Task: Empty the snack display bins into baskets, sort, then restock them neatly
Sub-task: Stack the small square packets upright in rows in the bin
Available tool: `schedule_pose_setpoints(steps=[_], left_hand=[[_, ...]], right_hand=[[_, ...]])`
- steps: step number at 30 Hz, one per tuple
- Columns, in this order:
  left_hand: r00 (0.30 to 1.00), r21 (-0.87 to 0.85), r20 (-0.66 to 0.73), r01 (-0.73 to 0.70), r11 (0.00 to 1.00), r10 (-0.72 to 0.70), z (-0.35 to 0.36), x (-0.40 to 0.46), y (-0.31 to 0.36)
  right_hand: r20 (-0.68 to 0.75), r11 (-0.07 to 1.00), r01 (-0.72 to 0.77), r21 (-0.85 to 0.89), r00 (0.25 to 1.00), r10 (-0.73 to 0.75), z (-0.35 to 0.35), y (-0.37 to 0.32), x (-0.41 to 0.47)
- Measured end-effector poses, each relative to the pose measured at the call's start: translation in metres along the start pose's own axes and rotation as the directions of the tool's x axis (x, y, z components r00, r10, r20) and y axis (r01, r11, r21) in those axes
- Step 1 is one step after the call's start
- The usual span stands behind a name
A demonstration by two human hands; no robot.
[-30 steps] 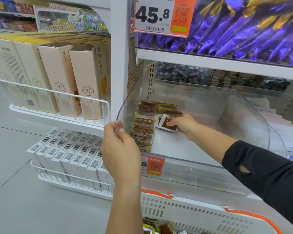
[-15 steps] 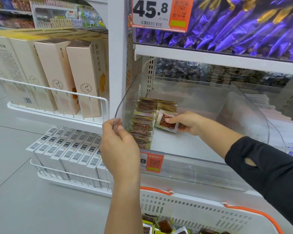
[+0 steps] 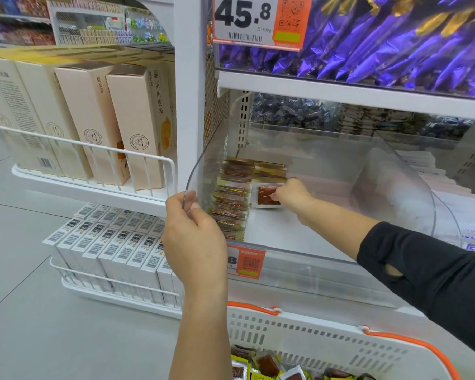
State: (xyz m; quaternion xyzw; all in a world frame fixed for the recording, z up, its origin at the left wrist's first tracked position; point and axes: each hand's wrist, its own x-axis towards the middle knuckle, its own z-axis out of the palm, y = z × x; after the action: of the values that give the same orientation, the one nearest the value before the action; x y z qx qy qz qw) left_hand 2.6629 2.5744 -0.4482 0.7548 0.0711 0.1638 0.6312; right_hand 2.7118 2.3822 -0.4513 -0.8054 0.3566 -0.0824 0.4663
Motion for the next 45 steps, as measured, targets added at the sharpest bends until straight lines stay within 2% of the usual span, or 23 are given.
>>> schedule_pose_setpoints(steps=[3,6,9,17,20,22,25,29,31,33,35,37,38,39,40,41,43,45], left_hand=[[1.0,-0.001,0.003,0.005,1.0,-0.005,0.0,0.0,0.0],[1.0,0.003,0.004,0.005,1.0,-0.005,0.0,-0.001,0.001],[1.0,0.014,0.003,0.005,1.0,-0.005,0.0,0.0,0.001],[1.0,0.01,0.009,-0.008,1.0,0.008,0.001,0.0,-0.002],[1.0,-0.031,0.022,-0.004,1.0,0.004,0.0,0.001,0.0],[1.0,-0.053,0.021,-0.022,0.998,0.023,-0.003,-0.003,0.004],[0.996,-0.102,-0.008,-0.091,0.991,0.091,-0.014,-0.017,0.014],[0.973,-0.231,-0.099,-0.226,0.947,0.208,-0.027,-0.051,0.016],[0.959,-0.282,-0.102,-0.281,0.917,0.263,-0.03,-0.075,0.005],[0.943,-0.272,-0.052,-0.331,0.904,0.329,-0.032,-0.103,-0.018],[0.94,-0.199,0.066,-0.316,0.928,0.335,-0.032,-0.136,-0.054],[0.917,-0.039,0.3,-0.265,0.963,0.264,-0.035,-0.168,-0.101],[0.87,0.094,0.457,-0.253,0.963,0.184,-0.037,-0.181,-0.128],[0.798,0.269,0.6,-0.278,0.922,0.066,-0.041,-0.191,-0.156],[0.717,0.446,0.692,-0.333,0.831,-0.085,-0.046,-0.198,-0.184],[0.645,0.595,0.722,-0.395,0.7,-0.25,-0.052,-0.201,-0.209],[0.552,0.753,0.658,-0.453,0.478,-0.512,-0.064,-0.199,-0.244],[0.512,0.802,0.595,-0.425,0.419,-0.62,-0.067,-0.192,-0.263]], right_hand=[[0.007,1.0,0.026,-0.009,1.0,-0.026,0.0,0.0,-0.003],[0.077,0.998,-0.005,0.069,0.997,0.0,-0.005,0.002,0.003],[0.126,0.998,-0.003,0.067,0.992,-0.006,-0.009,0.005,0.006],[0.186,0.997,0.052,-0.063,0.982,-0.039,-0.014,0.003,0.005],[0.153,0.985,0.1,-0.139,0.985,-0.079,-0.03,-0.001,-0.01],[0.086,0.968,0.2,-0.153,0.978,-0.189,-0.05,-0.006,-0.029],[-0.032,0.903,0.429,-0.031,0.902,-0.43,-0.083,-0.003,-0.079],[-0.132,0.801,0.548,0.242,0.836,-0.532,-0.1,0.027,-0.166],[-0.16,0.763,0.548,0.341,0.834,-0.528,-0.086,0.057,-0.195],[-0.122,0.782,0.474,0.404,0.875,-0.468,-0.06,0.095,-0.211],[-0.004,0.871,0.321,0.371,0.939,-0.344,-0.027,0.144,-0.216],[0.139,0.97,0.151,0.191,0.974,-0.179,0.004,0.203,-0.216],[0.231,0.996,0.07,0.052,0.97,-0.08,0.016,0.234,-0.215],[0.336,0.994,0.004,-0.113,0.941,0.034,0.025,0.265,-0.214],[0.427,0.962,-0.042,-0.269,0.89,0.158,0.031,0.294,-0.215],[0.48,0.92,-0.071,-0.385,0.836,0.265,0.034,0.32,-0.216],[0.49,0.863,-0.146,-0.483,0.772,0.405,0.033,0.358,-0.217],[0.437,0.834,-0.243,-0.495,0.76,0.481,0.034,0.385,-0.216]])
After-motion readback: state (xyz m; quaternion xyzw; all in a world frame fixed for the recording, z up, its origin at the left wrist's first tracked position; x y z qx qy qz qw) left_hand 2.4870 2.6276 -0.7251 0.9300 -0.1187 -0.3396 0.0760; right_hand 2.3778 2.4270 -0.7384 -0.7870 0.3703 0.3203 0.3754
